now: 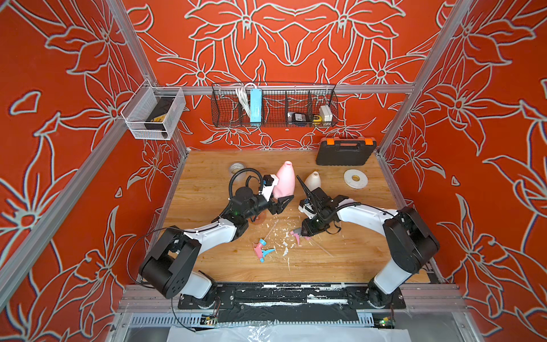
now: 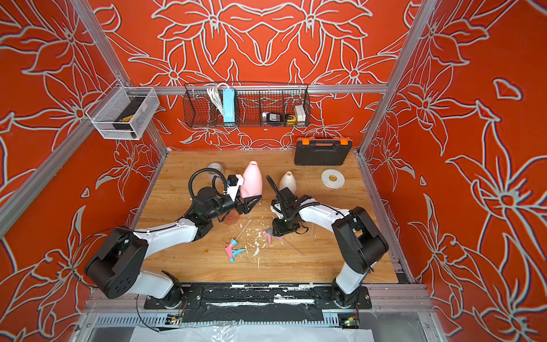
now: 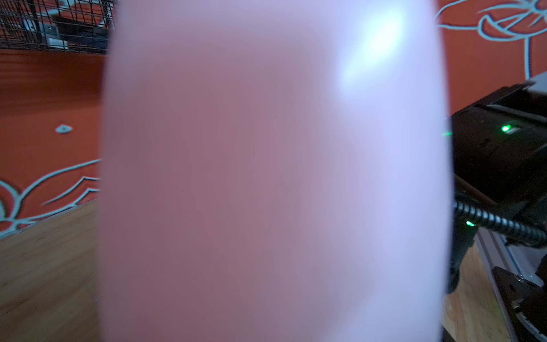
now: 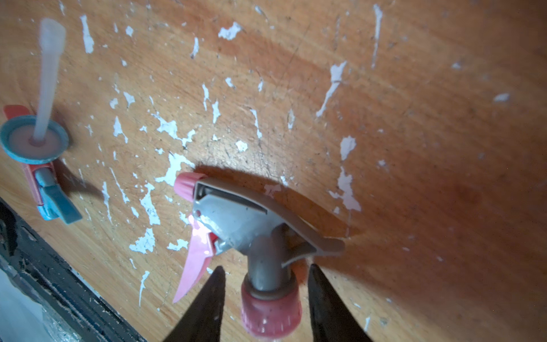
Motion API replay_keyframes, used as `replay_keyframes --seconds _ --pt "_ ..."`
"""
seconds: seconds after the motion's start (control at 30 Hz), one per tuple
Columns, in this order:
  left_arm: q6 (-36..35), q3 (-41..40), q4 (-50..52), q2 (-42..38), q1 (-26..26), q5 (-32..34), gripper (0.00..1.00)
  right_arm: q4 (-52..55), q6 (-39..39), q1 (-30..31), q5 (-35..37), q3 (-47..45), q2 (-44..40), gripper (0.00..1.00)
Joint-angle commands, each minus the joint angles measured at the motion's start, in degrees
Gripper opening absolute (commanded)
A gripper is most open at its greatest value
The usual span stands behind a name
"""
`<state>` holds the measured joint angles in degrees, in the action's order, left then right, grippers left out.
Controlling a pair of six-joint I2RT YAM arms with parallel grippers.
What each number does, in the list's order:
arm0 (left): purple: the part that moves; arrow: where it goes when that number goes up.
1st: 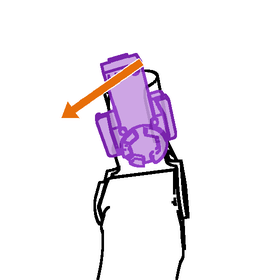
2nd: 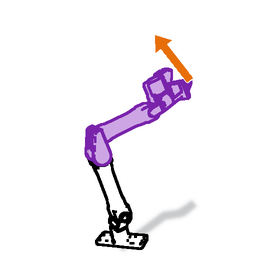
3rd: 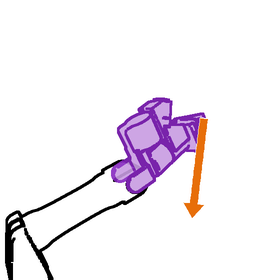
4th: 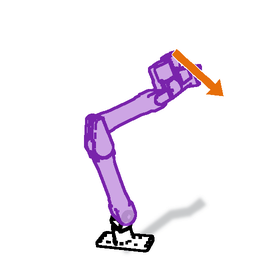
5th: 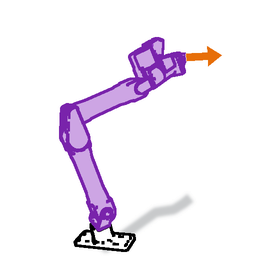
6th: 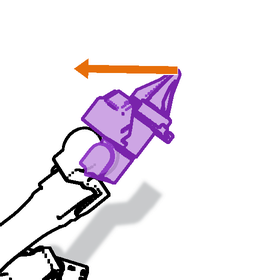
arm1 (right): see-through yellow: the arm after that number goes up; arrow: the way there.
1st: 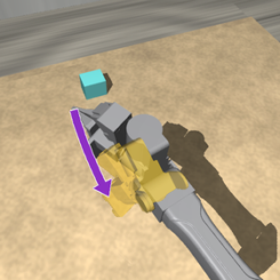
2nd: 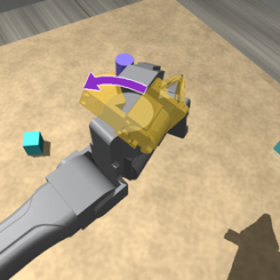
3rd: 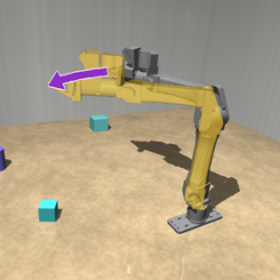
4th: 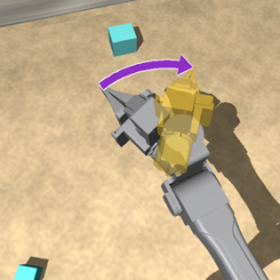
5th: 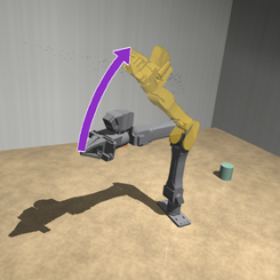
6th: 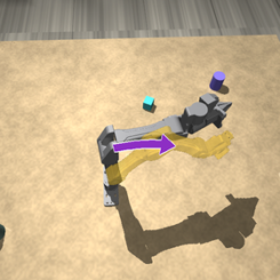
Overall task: Attach spray nozzles to spray bottles
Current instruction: Pick up the spray nozzle from the center of the board.
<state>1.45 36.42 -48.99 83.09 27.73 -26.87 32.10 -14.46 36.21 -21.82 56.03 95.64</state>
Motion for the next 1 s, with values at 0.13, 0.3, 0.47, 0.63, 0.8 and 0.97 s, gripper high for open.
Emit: replay_keyframes --seconds 0.13,0.3,0.47,0.63,0.8,0.97 --pt "-1.3 1.2 -1.1 -1.0 -0.2 -0.6 0.61 1.3 0.2 1.2 3.7 -0.3 1.5 0.48" --pt "-1.9 2.1 0.1 -1.3 -0.5 -0.7 0.61 2.0 1.1 1.6 4.6 0.6 3.0 0.46" --pt "-1.9 2.6 0.6 -1.6 -0.7 -0.9 0.61 2.6 1.3 2.3 6.3 0.5 3.3 0.46" --pt "-2.1 3.3 1.5 -1.4 -0.7 -1.4 0.61 3.7 0.0 3.0 10.1 0.8 4.0 0.43" --pt "-4.0 4.4 4.1 -1.5 -0.7 -1.4 0.61 3.9 -2.5 4.0 16.2 0.2 3.4 0.36" --pt "-4.2 4.5 4.3 -1.4 -0.7 -1.3 0.61 4.2 -4.9 4.2 19.7 0.2 3.3 0.29"
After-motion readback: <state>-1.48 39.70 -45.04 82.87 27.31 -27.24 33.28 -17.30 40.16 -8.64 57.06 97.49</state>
